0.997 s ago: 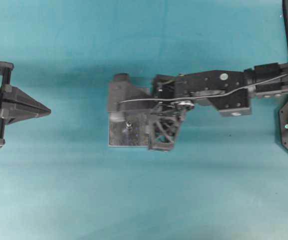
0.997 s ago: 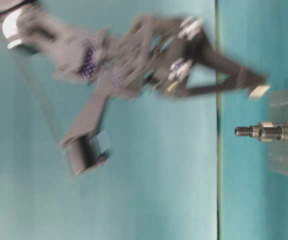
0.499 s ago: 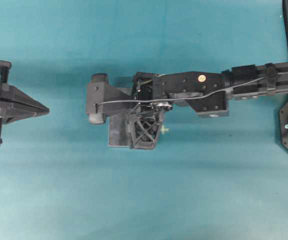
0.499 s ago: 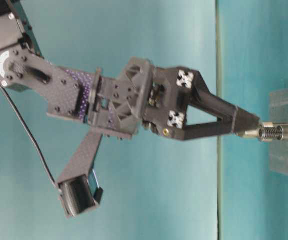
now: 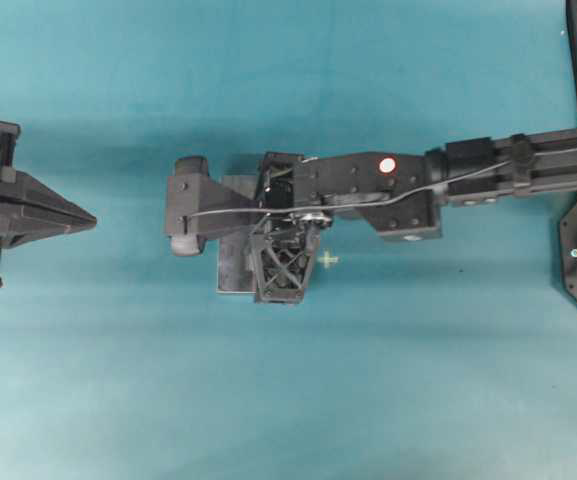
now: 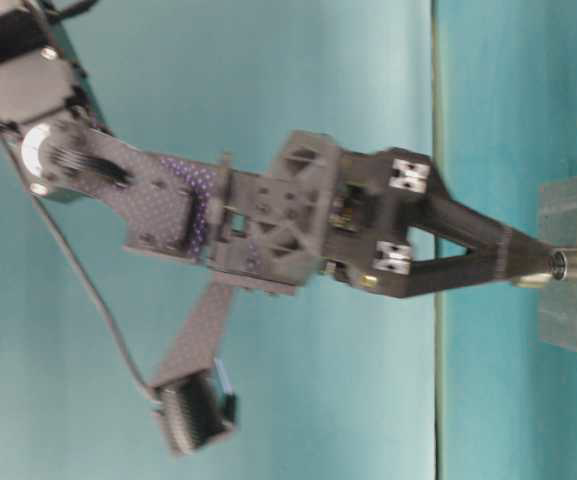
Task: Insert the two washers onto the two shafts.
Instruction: 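Carry the washer over the lower shaft and lower it onto the tip, then push the washer down the lower shaft and open the right gripper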
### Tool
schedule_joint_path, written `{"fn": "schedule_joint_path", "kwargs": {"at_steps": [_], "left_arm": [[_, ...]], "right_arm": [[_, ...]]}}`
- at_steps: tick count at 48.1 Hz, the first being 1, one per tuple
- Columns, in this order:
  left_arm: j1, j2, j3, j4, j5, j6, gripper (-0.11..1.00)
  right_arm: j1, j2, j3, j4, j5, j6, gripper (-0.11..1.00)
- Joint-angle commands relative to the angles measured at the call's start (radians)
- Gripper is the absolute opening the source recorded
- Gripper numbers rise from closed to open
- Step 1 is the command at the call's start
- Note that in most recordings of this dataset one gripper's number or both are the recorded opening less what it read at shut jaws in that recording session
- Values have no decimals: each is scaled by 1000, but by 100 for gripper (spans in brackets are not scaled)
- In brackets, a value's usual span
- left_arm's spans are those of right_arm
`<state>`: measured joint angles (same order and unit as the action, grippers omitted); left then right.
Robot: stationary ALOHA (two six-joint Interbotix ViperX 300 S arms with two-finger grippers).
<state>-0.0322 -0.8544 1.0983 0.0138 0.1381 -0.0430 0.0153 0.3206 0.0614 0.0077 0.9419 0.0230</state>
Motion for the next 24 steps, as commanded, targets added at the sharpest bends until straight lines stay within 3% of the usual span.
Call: {"fn": "schedule_joint_path", "kwargs": {"at_steps": [1, 16, 24], "left_arm": [[0, 3, -12, 3, -6, 0, 0], [0, 3, -14, 3, -6, 0, 0], [0, 2, -14, 2, -6, 0, 0]], "right_arm": [[5, -15, -28, 2, 5, 2, 34], [-12, 17, -61, 6, 20, 8, 36], [-11, 31, -71, 9, 23, 8, 79]]}}
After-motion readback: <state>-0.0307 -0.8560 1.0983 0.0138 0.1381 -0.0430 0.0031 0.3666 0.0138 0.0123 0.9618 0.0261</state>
